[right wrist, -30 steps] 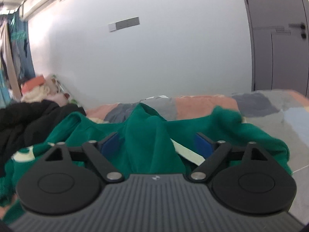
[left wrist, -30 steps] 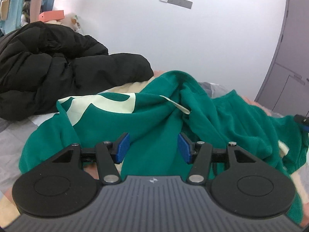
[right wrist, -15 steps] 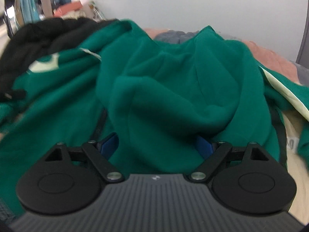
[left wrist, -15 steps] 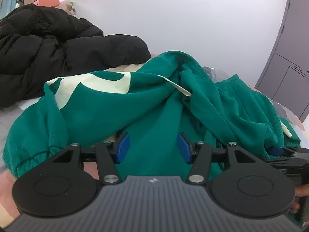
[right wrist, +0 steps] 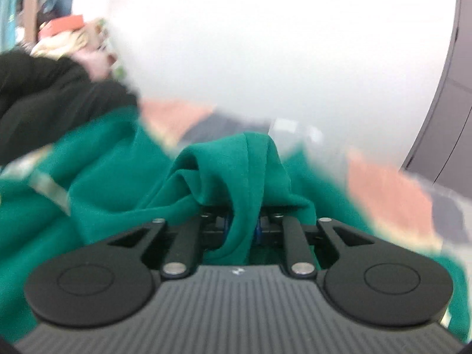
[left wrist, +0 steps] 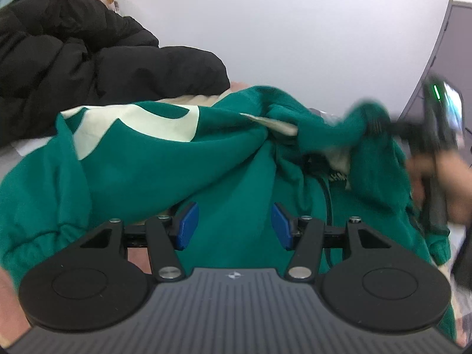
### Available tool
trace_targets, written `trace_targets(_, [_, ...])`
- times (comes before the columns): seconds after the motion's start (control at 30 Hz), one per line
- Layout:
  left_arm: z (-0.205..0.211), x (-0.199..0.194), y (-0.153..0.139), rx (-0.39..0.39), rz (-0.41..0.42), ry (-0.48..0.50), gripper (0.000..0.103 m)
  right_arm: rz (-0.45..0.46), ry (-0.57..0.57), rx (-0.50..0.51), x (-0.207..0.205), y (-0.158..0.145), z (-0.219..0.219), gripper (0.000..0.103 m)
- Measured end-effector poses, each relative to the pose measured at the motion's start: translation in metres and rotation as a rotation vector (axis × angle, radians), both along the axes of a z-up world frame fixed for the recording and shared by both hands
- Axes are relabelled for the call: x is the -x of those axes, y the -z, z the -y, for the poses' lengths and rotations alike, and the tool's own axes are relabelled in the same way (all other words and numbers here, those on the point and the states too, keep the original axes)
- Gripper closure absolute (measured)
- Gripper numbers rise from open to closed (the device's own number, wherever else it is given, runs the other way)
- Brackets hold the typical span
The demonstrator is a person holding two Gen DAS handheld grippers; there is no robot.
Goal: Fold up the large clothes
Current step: 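Grasp the hood with the right gripper and lift it up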
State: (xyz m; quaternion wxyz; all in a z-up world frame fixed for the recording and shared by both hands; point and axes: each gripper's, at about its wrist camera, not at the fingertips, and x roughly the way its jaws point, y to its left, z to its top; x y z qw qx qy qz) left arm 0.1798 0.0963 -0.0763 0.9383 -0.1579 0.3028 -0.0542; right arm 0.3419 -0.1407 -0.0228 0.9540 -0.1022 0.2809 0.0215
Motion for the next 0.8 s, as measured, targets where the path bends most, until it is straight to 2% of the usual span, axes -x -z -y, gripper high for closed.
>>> trace_targets(0.1, [-0.002,-0.014,0.01,0.049,-0.035,0.009,0.043,0.096,0.013,0.031,-0.052,-0.036,-0.017,0.085])
trace_targets(0.13, [-0.001,-0.017,0.013,0.058,-0.034,0.019,0.043,0.197,0.003,0.087,-0.086,-0.061,-0.034,0.085])
trace_targets(0.17, [0.0,-0.02,0.016,0.056,-0.033,0.024,0.043,0.197,0.003,0.087,-0.086,-0.061,-0.034,0.085])
trace_targets(0.23, [0.005,-0.026,0.023,0.036,-0.031,0.042,0.043,0.266,0.017,0.106,-0.121,-0.078,-0.045,0.085])
trace_targets(0.33, [0.008,-0.03,0.033,0.035,-0.023,0.066,0.043,0.317,0.044,0.11,-0.172,-0.089,-0.058,0.085])
trace_targets(0.4, [0.007,-0.034,0.038,0.051,-0.048,0.071,0.043,0.325,0.03,0.108,-0.199,-0.08,-0.064,0.085])
trace_targets(0.47, [0.002,-0.035,0.039,0.106,-0.057,0.093,0.043,0.311,0.014,0.111,-0.223,-0.057,-0.066,0.085])
trace_targets(0.6, [-0.005,-0.039,0.037,0.105,-0.012,0.054,0.043,0.251,0.018,0.079,-0.244,0.001,-0.063,0.083])
trace_targets(0.67, [-0.009,-0.043,0.04,0.115,-0.023,0.047,0.043,0.212,0.026,0.046,-0.25,0.023,-0.057,0.081])
trace_targets(0.7, [-0.011,-0.045,0.044,0.133,-0.033,0.05,0.043,0.21,0.026,0.021,-0.251,0.03,-0.055,0.069])
trace_targets(0.73, [-0.013,-0.048,0.046,0.146,-0.04,0.049,0.043,0.206,0.021,-0.009,-0.25,0.034,-0.052,0.048])
trace_targets(0.8, [-0.012,-0.049,0.05,0.157,-0.056,0.05,0.043,0.202,0.013,-0.055,-0.243,0.035,-0.047,0.029])
